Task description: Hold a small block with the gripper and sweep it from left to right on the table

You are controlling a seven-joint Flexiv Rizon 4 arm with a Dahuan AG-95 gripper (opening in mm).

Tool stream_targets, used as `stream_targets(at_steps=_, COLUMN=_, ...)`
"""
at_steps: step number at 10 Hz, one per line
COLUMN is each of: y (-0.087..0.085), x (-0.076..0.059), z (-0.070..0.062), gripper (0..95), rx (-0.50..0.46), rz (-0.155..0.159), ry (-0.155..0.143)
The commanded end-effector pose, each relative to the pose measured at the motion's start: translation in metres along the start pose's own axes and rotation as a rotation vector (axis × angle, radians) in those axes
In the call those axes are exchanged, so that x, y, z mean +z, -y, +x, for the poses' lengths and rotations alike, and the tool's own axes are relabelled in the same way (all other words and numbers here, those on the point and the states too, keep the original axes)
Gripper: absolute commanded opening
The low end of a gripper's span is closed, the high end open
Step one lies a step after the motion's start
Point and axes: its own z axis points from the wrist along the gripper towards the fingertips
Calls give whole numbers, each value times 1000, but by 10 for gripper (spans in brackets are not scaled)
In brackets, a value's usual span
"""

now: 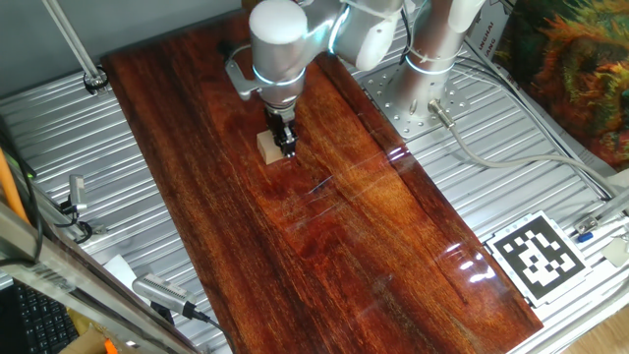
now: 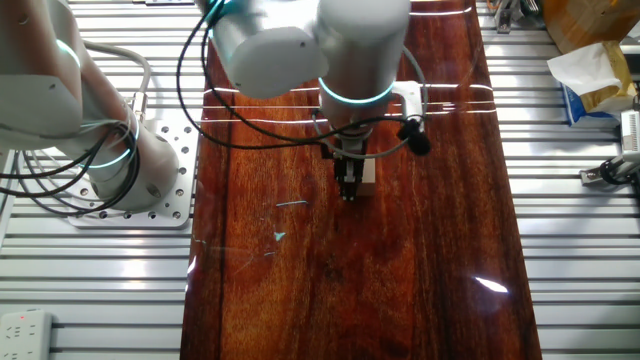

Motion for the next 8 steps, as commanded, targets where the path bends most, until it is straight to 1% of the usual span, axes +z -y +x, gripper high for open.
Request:
stream_targets(at_steps=1, y=-1, x=10, z=1, gripper=380, rx=28, rz=-61, ry=-33)
stream_targets(at_steps=2, y=-1, x=9, z=1, gripper=380, rx=28, rz=-58, ry=-31)
stream_targets(at_steps=3, y=-1, x=10, z=1, gripper=380, rx=19, rz=-46, ry=-35)
stream_targets(at_steps=4, y=-1, x=10, z=1, gripper=380, rx=-9, rz=0, ry=-52)
stream_targets(at_steps=5, y=-1, x=9, z=1, gripper=380, rx=-18, rz=26, ry=-83)
stream_targets(at_steps=6, y=-1, x=8, z=0, gripper=380, rx=10, rz=-16, ry=-64)
stream_targets(at_steps=7, y=0, x=7, z=-1, gripper=570, rx=7, rz=-22, ry=-66)
stream_targets(at_steps=8, y=1, x=3, z=-7, gripper=760, rx=13, rz=-52, ry=-59)
